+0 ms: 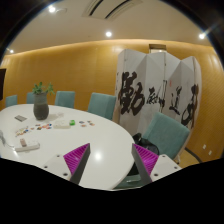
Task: Unplug charger
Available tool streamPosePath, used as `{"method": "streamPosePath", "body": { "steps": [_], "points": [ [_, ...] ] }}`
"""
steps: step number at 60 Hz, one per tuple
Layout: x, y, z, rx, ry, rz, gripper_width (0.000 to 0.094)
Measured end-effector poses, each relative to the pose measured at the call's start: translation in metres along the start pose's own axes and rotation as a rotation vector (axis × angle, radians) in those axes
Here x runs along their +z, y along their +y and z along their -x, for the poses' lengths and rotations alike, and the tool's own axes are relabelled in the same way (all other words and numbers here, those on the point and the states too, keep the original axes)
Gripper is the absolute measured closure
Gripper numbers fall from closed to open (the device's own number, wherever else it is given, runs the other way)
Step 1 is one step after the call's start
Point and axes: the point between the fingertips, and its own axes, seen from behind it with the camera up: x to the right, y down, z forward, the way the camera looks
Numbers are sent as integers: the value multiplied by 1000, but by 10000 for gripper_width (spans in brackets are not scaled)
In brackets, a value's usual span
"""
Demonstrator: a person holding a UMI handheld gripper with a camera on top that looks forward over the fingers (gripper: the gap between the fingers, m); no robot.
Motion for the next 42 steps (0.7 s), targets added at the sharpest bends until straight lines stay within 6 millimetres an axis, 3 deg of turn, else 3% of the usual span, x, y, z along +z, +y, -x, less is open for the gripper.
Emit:
{"method": "streamPosePath", "body": {
  "steps": [7,8,9,17,18,19,20,22,23,24,30,42],
  "points": [
    [-3,24,22,-36,-53,44,64],
    [5,42,41,-41,-53,40,63],
    [6,48,47,-44,-62,46,64],
    [7,90,117,-66,-169,84,61],
    [-1,87,114,-71,-196,95,62],
    [6,98,140,-72,-207,92,61],
    [-6,91,127,-75,-241,107,62],
    [-2,102,165,-77,-271,113,63],
    [-5,103,170,-81,-298,122,63],
    [-2,110,191,-85,-315,122,63],
    [-4,124,265,-111,-434,139,62],
    [-6,120,393,-171,-626,135,63]
  ]
}}
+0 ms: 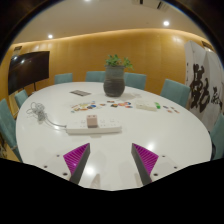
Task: Unplug charger
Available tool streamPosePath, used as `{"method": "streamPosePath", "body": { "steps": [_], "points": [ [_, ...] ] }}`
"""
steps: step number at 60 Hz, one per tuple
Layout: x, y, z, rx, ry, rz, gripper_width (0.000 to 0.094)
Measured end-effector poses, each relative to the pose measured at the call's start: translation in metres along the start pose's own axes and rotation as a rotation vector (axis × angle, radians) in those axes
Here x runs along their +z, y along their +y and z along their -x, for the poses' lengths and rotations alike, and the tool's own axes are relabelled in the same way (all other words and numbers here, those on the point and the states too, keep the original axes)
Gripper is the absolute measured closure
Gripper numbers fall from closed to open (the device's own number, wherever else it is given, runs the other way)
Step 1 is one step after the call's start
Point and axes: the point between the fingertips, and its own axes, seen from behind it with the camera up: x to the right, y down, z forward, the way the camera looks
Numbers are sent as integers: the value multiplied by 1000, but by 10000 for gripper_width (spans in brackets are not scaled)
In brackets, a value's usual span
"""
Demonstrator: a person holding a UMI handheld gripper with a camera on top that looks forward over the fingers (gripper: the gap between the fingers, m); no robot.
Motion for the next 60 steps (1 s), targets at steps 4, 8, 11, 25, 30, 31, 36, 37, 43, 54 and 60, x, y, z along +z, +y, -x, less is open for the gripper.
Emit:
{"method": "streamPosePath", "body": {
  "steps": [4,8,11,25,30,31,36,37,43,54,60],
  "points": [
    [25,-11,32,-8,-53,-12,67],
    [51,-21,56,-9,-87,-16,67],
    [71,-27,67,-5,-91,-14,69],
    [149,-41,85,45,-71,12,166],
    [166,-47,86,73,-63,8,338],
    [168,-49,86,73,-61,5,372],
    [174,-49,77,59,-23,4,595],
    [173,-48,77,55,-26,3,611],
    [172,-49,78,26,-42,1,691],
    [173,-51,79,12,-53,-4,756],
    [175,-54,79,11,-58,-4,757]
  ]
}}
